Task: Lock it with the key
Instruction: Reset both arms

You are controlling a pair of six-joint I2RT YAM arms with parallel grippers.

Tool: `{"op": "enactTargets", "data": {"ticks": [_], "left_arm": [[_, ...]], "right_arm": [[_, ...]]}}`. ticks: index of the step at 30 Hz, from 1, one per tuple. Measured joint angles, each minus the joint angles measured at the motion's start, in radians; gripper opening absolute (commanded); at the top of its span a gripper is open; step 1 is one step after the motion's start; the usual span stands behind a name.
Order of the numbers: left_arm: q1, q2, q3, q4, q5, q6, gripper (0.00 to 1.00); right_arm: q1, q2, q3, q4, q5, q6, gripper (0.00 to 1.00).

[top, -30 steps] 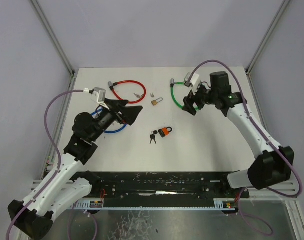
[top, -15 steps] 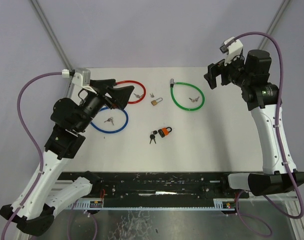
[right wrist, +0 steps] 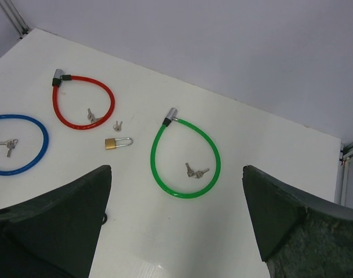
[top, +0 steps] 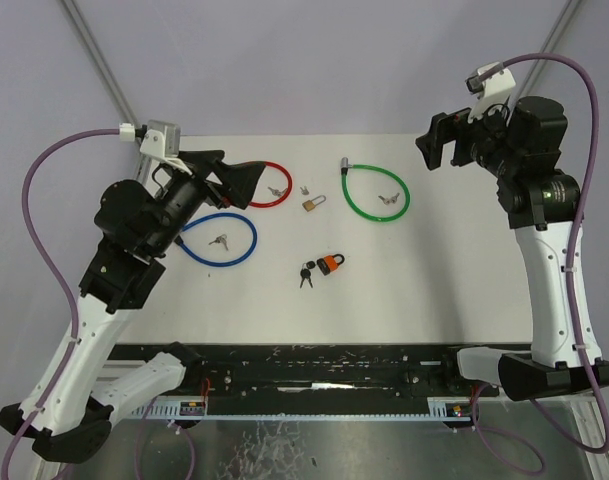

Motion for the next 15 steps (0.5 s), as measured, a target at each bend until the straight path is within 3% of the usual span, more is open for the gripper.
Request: {"op": "enactTargets", "data": {"ticks": [15], "left_arm": [[0.000,0.008,0.002,-0.027,-0.009,0.016,1.00]], "right_arm": [[0.000,-0.015,0.037,-0.039,-0.006,0.006,1.00]]}}
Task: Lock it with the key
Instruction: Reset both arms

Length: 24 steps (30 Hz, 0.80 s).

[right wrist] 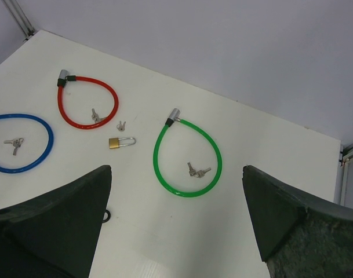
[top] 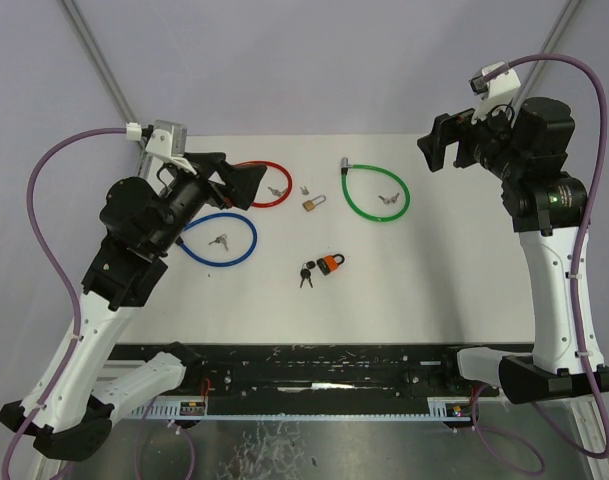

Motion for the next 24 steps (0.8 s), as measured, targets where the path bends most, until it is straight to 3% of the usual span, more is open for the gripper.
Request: {"op": "enactTargets", "data": {"ticks": [24], "left_arm": [[0.000,0.005,0.000,-0.001,0.000,0.009,1.00]], "right_arm": [[0.000,0.000,0.000,-0.003,0.001,-0.011,1.00]]}}
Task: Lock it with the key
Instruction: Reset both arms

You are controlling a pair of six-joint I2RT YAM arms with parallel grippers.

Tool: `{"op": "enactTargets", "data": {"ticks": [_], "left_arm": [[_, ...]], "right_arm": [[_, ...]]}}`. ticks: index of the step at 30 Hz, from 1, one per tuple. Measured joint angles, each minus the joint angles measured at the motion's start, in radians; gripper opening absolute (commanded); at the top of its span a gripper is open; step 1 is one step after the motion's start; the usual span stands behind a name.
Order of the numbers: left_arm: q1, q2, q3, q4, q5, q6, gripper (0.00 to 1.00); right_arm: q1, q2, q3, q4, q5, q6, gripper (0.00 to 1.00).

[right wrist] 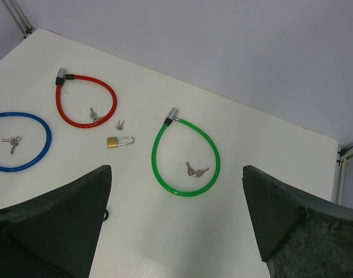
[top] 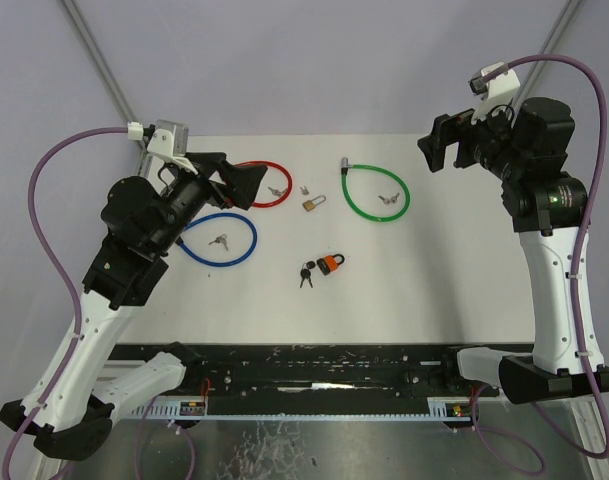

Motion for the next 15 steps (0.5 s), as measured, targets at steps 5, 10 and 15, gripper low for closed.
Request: {"op": "enactTargets", "data": {"ticks": [5,10,15], "left_arm": [[0.000,0.000,0.000,0.000,0.000,0.006,1.00],[0.000,0.000,0.000,-0.002,0.000,0.011,1.00],[0.000,0.002,0.000,-0.004,0.000,0.014,1.00]], "right_arm": [[0.000,0.000,0.000,0.000,0.000,0.000,1.00],[0.000,0.000,0.000,0.000,0.000,0.000,1.00],[0.000,0.000,0.000,0.000,0.001,-0.006,1.00]]}}
